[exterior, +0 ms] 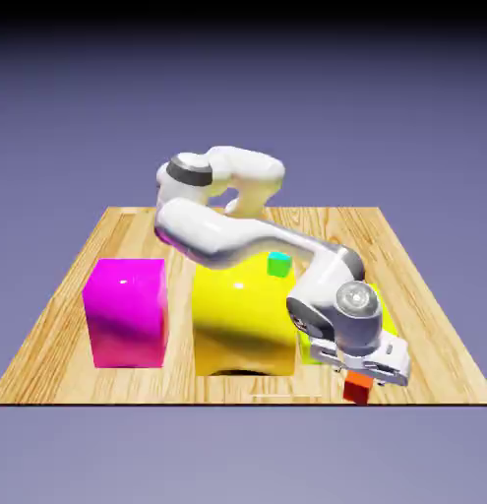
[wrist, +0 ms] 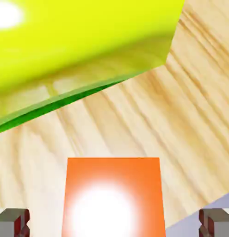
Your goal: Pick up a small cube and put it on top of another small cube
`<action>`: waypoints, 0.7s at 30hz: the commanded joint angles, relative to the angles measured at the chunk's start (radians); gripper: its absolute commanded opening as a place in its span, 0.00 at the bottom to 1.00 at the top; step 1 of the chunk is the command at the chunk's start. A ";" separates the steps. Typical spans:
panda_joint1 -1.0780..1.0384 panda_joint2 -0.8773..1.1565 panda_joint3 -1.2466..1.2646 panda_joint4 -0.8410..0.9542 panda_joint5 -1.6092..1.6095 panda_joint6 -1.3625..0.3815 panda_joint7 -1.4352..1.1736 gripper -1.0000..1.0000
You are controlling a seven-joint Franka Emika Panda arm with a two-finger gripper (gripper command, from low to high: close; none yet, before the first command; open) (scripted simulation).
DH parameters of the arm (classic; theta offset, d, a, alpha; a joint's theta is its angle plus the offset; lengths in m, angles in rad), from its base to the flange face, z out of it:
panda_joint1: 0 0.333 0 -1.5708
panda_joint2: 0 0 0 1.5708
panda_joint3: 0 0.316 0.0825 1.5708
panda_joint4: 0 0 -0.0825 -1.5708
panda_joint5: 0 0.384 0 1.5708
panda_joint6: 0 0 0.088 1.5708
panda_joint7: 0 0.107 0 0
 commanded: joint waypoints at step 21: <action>-0.653 0.442 0.687 -0.137 0.301 -0.063 -0.491 0.00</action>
